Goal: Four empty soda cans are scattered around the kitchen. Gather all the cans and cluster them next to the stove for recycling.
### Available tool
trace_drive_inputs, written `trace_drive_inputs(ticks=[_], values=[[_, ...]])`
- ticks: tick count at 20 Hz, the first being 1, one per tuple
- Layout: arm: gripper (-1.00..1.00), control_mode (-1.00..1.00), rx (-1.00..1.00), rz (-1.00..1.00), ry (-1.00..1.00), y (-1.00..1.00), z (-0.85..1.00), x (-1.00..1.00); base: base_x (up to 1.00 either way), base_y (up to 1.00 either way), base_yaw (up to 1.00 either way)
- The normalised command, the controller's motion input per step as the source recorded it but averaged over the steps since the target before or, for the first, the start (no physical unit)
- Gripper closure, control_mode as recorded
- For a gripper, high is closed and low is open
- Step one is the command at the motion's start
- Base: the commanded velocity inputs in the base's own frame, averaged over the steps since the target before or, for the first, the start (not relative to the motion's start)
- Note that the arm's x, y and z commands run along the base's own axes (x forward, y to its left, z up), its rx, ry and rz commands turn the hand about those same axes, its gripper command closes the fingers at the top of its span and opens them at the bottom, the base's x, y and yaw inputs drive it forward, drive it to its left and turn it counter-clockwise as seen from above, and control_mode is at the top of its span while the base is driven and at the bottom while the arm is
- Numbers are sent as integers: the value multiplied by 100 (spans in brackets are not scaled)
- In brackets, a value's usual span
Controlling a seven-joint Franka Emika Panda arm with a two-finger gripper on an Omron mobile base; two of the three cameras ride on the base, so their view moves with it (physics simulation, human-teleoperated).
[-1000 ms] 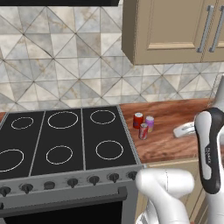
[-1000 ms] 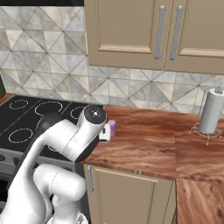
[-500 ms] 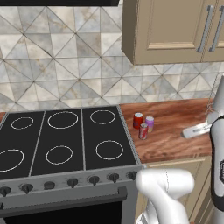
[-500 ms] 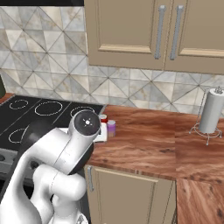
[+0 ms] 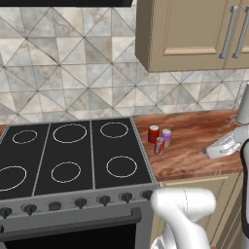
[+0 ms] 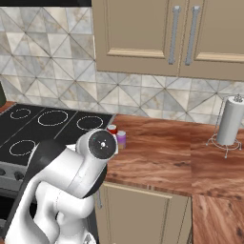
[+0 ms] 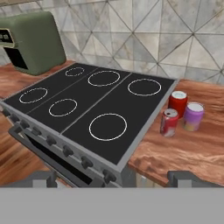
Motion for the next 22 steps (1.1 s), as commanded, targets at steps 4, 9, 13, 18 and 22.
trace_drive_inputs(ticks=[4,9,13,18,22], values=[[-100,-100,0,0,0,6,0,0,0,0,0],[-100,-100,0,0,0,0,0,0,0,0,0],[-100,100,0,0,0,0,0,0,0,0,0],[-100,100,0,0,0,0,0,0,-30,-7,7],[-100,100,0,0,0,0,0,0,-77,-14,10]])
